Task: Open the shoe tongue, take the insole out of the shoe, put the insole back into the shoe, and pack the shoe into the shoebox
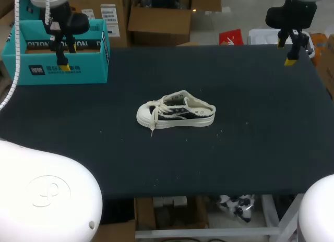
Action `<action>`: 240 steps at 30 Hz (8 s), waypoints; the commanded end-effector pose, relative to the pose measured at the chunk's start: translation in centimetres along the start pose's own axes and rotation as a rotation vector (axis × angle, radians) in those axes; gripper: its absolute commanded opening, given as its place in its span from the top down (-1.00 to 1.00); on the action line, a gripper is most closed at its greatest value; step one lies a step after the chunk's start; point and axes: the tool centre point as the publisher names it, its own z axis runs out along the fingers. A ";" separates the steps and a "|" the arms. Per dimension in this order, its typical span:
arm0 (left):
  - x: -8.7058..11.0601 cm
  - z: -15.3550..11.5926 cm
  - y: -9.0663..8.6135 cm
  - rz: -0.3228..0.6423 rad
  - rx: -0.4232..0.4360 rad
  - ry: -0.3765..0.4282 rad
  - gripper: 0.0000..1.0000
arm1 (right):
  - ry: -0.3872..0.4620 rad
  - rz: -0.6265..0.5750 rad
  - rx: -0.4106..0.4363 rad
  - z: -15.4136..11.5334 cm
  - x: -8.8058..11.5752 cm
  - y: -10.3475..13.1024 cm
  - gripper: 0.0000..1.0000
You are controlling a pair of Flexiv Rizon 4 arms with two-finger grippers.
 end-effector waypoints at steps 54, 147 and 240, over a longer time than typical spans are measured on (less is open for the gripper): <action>6.0 4.1 -7.6 -0.816 0.070 0.012 -1.00 | 0.059 0.205 -0.463 9.2 3.5 13.2 -1.00; 9.2 7.8 -27.9 -1.271 -0.028 0.178 -1.00 | -0.006 0.105 -0.909 23.1 4.1 24.9 -1.00; 6.8 11.2 -25.7 -1.612 0.339 0.193 1.00 | -0.031 0.169 -0.954 23.4 4.5 25.2 1.00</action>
